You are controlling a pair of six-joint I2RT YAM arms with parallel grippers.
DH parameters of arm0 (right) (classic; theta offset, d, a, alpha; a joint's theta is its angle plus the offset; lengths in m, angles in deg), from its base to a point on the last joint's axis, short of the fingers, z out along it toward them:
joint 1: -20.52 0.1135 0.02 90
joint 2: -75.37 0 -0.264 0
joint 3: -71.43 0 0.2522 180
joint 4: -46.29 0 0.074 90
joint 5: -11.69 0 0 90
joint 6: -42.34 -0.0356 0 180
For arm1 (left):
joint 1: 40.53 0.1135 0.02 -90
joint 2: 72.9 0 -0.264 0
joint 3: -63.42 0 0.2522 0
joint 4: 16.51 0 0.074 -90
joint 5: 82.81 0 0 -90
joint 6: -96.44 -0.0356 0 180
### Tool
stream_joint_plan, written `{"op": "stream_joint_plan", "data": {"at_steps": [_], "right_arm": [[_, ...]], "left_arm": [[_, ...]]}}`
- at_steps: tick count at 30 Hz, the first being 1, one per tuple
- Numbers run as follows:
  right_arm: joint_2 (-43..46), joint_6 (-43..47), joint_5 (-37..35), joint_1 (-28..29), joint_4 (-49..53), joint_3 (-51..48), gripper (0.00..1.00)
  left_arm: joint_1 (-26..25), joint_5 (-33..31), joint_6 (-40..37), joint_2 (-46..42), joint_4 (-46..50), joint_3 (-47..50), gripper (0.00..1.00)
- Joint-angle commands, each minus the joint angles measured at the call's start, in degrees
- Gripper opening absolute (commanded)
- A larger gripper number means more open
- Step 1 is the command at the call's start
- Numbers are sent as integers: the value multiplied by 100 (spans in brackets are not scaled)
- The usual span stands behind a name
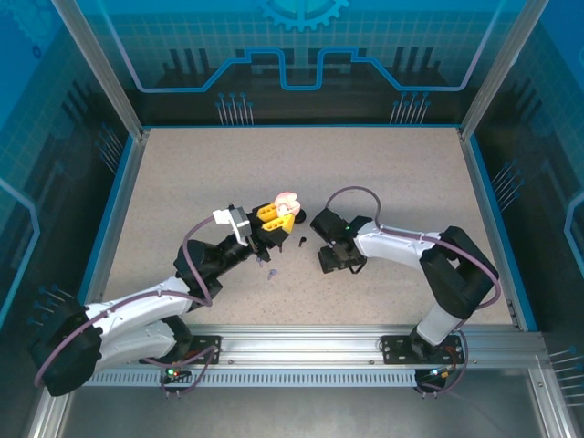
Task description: Insert the wireless bluetooth earbuds into the charging case
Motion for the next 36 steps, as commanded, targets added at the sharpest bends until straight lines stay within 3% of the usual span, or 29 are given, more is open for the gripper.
{"op": "stream_joint_plan", "data": {"at_steps": [1, 17, 36], "right_arm": [[256, 67, 248, -88, 185, 129, 61], [-786, 285, 869, -455, 977, 1222, 53], [-1396, 322, 1097, -488, 1017, 1489, 38]], "left_arm": [[-37, -126, -73, -9, -132, 46, 4], [-37, -152, -132, -56, -200, 102, 4], [-33, -188, -224, -145, -177, 168, 4]]}}
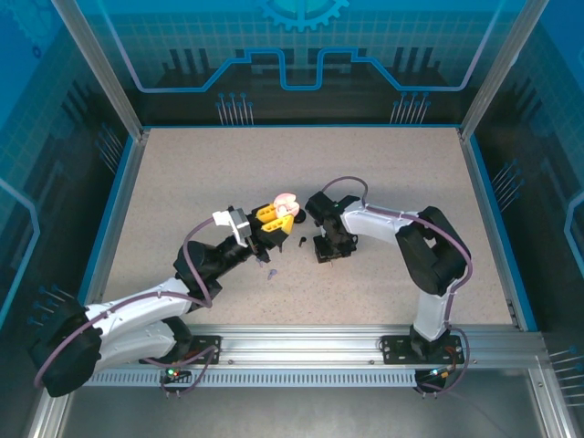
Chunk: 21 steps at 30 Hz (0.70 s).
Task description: Insert the wireless bluetooth earbuds into the charging case
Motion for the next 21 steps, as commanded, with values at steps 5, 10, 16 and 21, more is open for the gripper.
{"op": "stream_joint_plan", "data": {"at_steps": [5, 10, 16, 21], "right_arm": [[-163, -1, 190, -32, 220, 116, 36], [-303, 8, 194, -31, 214, 108, 32], [-332, 9, 329, 20, 168, 100, 27], [-91, -10, 326, 32, 170, 55, 25]], "left_arm": [[-34, -144, -192, -108, -161, 79, 4], [-37, -153, -188, -99, -184, 90, 4], [-33, -175, -209, -117, -177, 106, 4], [-40, -181, -209, -117, -176, 106, 4]]}}
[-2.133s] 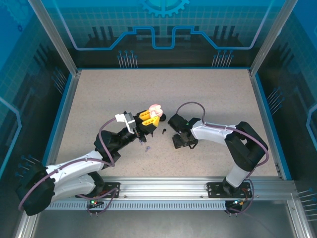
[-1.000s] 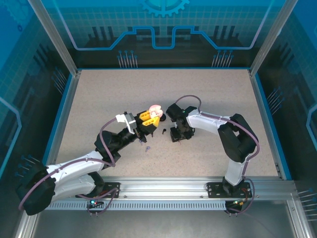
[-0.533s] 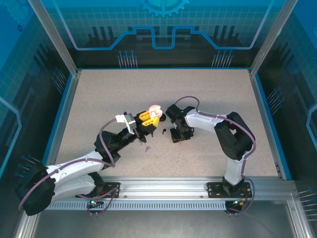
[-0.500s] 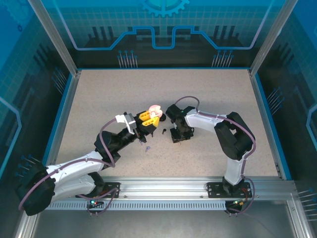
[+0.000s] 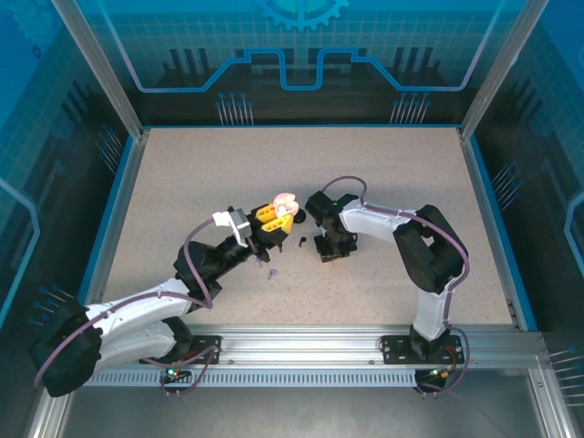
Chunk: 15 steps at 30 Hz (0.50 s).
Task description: Insert the wireless bluetooth earbuds into the charging case
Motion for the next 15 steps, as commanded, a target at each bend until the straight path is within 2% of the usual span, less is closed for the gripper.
{"op": "stream_joint_plan", "data": {"at_steps": [1, 9, 15], "right_arm": [[83, -14, 339, 43, 13, -68, 25], [715, -11, 93, 48, 56, -124, 25], [1830, 52, -218, 96, -134, -347, 24]], "left_arm": [[-35, -93, -110, -117, -171, 92, 4], [-34, -102, -98, -90, -174, 112, 4], [-34, -97, -55, 61, -262, 88, 4]]}}
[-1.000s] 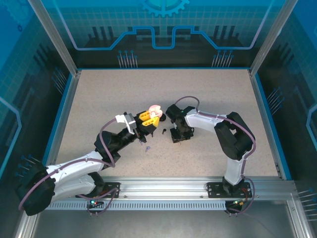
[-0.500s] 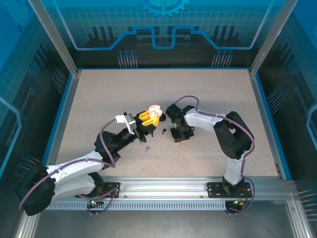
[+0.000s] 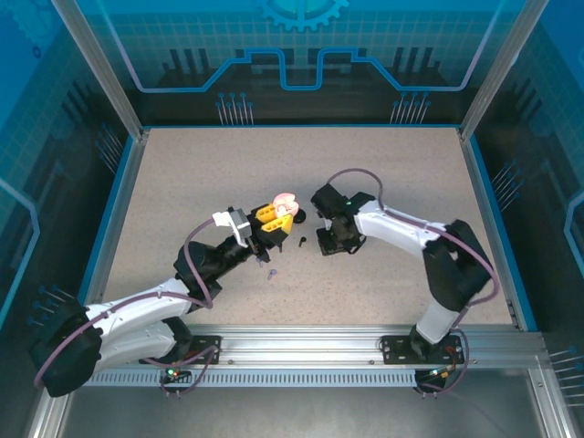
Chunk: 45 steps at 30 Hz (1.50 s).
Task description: Insert the wireless bluetooth earbuds into the charging case
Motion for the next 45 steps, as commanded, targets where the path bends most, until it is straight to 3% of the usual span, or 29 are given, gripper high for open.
{"op": "stream_joint_plan", "data": {"at_steps": [1, 9, 17, 30, 45], "right_arm": [[852, 56, -239, 88, -90, -146, 24], [2731, 332, -318, 137, -511, -224, 24], [3649, 764, -49, 249, -1015, 23, 24], [3180, 1340, -573, 1208, -1168, 1166, 24], [2663, 1541, -854, 1430, -1046, 1483, 24]], "left_arm": [[-37, -80, -32, 96, -283, 69, 4], [-38, -45, 110, 471, -534, 18, 4], [-38, 49, 299, 914, -877, -40, 4], [-35, 212, 279, 1190, -979, -60, 4], [-33, 231, 287, 1210, -962, -64, 4]]}}
